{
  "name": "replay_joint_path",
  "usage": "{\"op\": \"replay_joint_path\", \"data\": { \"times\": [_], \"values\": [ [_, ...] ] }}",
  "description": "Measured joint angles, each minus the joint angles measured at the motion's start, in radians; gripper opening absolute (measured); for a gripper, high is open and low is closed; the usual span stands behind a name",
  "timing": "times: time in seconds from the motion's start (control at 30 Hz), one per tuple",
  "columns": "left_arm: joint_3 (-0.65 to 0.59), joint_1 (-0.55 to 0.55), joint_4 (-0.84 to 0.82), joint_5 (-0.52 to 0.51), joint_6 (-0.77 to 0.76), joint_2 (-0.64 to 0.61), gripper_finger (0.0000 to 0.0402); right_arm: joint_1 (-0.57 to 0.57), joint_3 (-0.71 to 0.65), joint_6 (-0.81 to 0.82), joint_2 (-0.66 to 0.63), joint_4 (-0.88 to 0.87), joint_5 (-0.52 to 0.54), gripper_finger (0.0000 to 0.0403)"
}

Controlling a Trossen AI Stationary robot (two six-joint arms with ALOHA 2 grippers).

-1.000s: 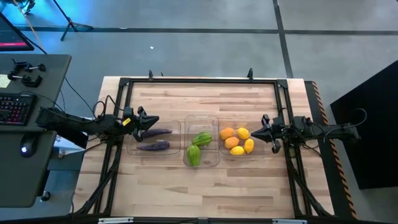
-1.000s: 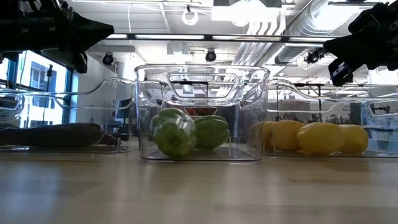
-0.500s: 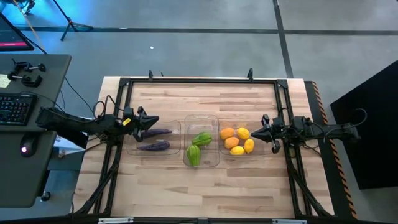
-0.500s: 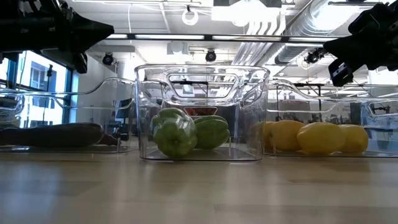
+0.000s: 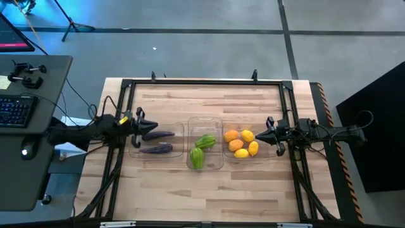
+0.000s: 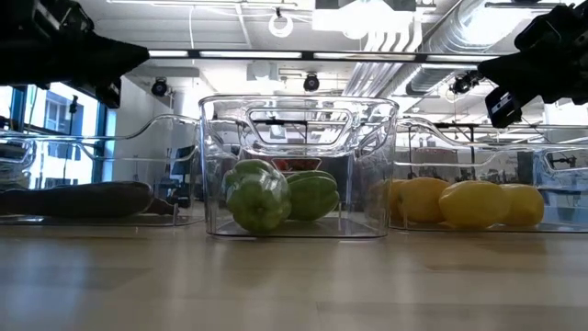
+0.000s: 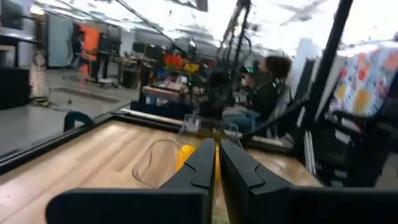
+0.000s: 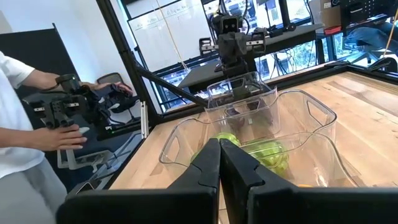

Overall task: Sort produce into baskets
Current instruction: Return to Home Position

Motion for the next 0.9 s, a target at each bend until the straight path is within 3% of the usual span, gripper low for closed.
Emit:
{"op": "replay_joint_path", "data": {
  "times": [0.2, 0.47, 0.9],
  "values": [
    [0.000, 0.012, -0.124, 0.017, -0.047, 0.002, 0.0010, 0.000, 0.000, 0.000, 0.000, 0.000, 0.000, 0.0000],
    [0.000, 0.014, -0.124, 0.034, 0.080, 0.002, 0.0010, 0.000, 0.000, 0.000, 0.000, 0.000, 0.000, 0.0000],
    [0.000, 0.015, -0.123, 0.034, 0.081, 0.003, 0.0010, 0.000, 0.000, 0.000, 0.000, 0.000, 0.000, 0.0000]
  ]
}}
